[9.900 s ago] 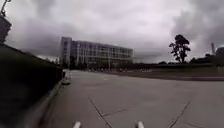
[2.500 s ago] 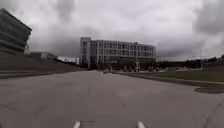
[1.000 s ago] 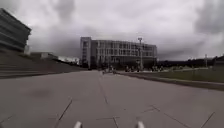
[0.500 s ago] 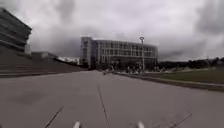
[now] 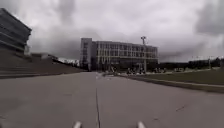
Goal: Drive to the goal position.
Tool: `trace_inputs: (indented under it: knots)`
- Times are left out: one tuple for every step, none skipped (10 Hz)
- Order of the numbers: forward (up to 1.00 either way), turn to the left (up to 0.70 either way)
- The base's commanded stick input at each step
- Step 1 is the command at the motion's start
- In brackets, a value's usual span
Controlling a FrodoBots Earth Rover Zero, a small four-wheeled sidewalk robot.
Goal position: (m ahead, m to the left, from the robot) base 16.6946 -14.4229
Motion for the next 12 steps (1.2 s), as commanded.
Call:
trace_inputs:
  knots:
    - [1.00,0.00]
    - [1.00,0.00]
    - [1.00,0.00]
    - [1.00,0.00]
    - [1.00,0.00]
    - [1.00,0.00]
    - [1.00,0.00]
    - [1.00,0.00]
    - [1.00,0.00]
    - [1.00,0.00]
    - [0.99,0.00]
    - [0.80,0.00]
